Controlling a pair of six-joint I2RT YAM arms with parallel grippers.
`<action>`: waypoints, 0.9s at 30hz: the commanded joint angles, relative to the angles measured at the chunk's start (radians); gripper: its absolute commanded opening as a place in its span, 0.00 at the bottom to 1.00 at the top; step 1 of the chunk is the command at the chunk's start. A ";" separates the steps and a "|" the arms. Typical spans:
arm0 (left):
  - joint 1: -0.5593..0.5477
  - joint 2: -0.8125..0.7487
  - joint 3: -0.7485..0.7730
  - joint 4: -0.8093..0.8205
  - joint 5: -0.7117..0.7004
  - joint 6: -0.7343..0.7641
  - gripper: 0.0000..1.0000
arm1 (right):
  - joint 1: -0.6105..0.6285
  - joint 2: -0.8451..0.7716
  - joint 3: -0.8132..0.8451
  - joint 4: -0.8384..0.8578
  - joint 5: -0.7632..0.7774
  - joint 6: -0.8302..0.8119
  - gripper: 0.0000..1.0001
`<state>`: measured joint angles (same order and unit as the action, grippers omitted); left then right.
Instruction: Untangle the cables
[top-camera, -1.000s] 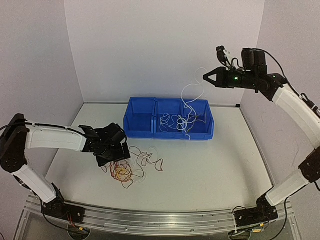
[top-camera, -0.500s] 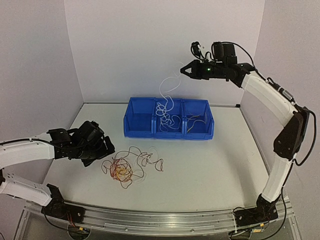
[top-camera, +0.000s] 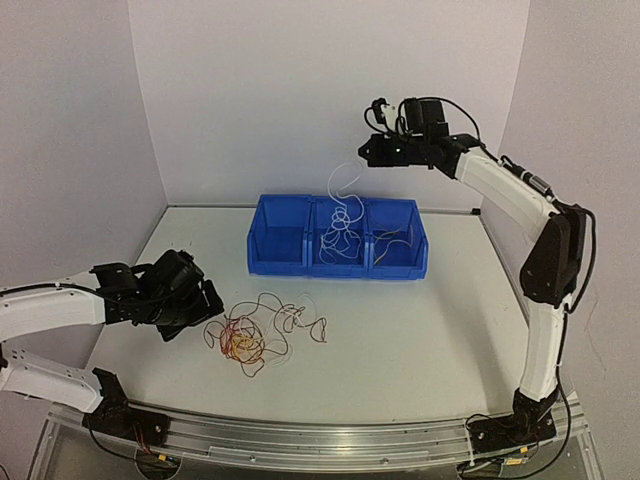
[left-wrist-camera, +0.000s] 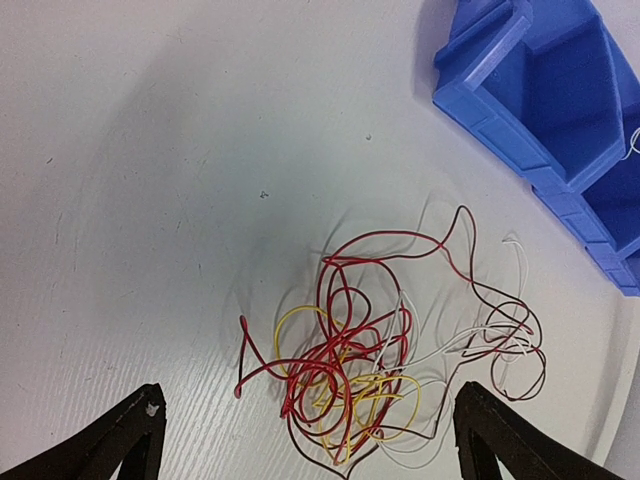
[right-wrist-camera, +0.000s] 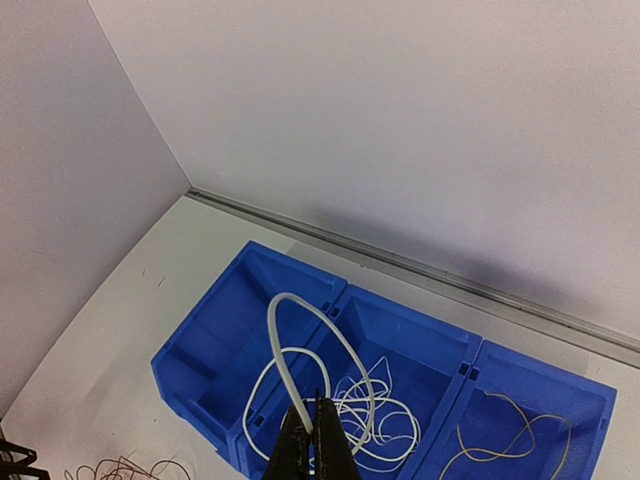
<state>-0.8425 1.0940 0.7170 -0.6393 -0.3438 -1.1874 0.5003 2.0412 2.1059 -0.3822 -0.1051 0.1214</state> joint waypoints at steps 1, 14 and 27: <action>0.000 0.021 0.024 -0.011 -0.002 -0.001 1.00 | 0.005 0.097 0.043 0.019 0.003 -0.063 0.00; 0.000 0.103 0.036 0.033 0.044 0.019 1.00 | 0.050 0.252 0.002 0.008 0.148 -0.221 0.00; 0.000 0.173 0.094 0.066 0.043 0.064 1.00 | 0.075 0.217 -0.024 -0.017 0.182 -0.311 0.43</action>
<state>-0.8425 1.2521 0.7583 -0.6044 -0.2935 -1.1480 0.5739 2.3198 2.0979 -0.4003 0.0651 -0.1685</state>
